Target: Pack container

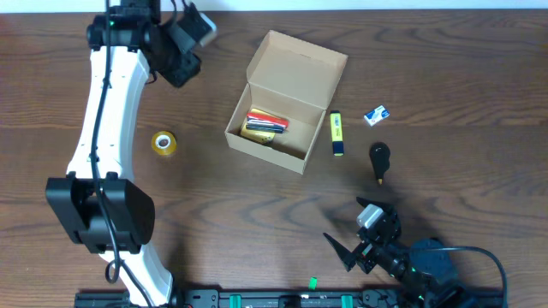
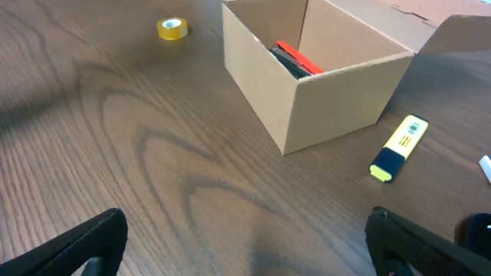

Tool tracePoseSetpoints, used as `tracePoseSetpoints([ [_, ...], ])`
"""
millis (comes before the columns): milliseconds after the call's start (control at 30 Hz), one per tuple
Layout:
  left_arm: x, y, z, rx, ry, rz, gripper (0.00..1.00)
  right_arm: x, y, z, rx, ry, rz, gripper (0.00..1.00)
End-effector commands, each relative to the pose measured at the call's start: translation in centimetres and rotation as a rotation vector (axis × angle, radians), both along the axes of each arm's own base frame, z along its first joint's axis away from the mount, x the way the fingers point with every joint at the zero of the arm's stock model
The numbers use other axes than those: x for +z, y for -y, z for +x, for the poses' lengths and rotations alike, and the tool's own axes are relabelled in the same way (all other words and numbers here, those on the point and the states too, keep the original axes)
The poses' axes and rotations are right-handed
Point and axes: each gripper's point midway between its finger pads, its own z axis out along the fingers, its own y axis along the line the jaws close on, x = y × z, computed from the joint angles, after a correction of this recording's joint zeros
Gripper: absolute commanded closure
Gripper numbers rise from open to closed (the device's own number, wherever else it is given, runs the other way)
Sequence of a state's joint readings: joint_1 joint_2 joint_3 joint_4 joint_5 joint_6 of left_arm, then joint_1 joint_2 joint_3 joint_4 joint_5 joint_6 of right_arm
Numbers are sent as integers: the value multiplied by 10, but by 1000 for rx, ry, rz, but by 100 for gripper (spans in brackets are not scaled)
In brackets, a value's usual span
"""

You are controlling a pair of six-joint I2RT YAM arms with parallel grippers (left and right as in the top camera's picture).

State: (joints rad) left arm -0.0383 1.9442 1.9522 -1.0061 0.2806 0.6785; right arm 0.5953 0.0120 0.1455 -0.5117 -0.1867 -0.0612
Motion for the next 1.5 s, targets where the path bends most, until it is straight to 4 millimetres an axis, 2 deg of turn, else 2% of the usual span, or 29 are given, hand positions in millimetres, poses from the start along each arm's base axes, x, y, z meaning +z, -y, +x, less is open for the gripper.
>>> tracePoseSetpoints([
  [0, 14, 3, 6, 250, -22, -169, 56, -1, -2, -2, 8, -8, 10, 1],
  [133, 22, 3, 19, 404, -3, -268, 57, -1, -2, -2, 8, -8, 10, 1],
  [233, 23, -5, 23, 493, 4, -273, 57, -1, -2, -2, 8, -8, 10, 1],
  [467, 23, -9, 24, 517, 12, -263, 56, -1, -2, -2, 8, -8, 10, 1],
  [600, 23, -9, 24, 437, 34, -213, 56, -1, -2, -2, 8, -8, 10, 1],
  [833, 20, -9, 21, 115, 105, -13, 61, -1, -2, -2, 8, -8, 10, 1],
  [967, 20, -9, 21, 51, 120, 25, 74, -1, -2, -2, 8, -8, 10, 1],
  [1000, 19, -8, 20, 48, 115, 20, 78, -1, -2, -2, 8, -8, 10, 1],
  [1100, 14, -2, 10, 30, 64, -10, 83, -1, -2, -2, 8, -8, 10, 1],
  [1233, 8, 9, -7, -1, -10, -70, 85, -1, -2, -2, 8, -8, 10, 1],
  [1333, 8, 24, -18, -33, -55, -150, 90, -1, -2, -2, 8, -8, 10, 1],
  [1467, 1, 40, -31, 13, -153, -220, 92, -1, -2, -2, 8, -8, 10, 1],
])
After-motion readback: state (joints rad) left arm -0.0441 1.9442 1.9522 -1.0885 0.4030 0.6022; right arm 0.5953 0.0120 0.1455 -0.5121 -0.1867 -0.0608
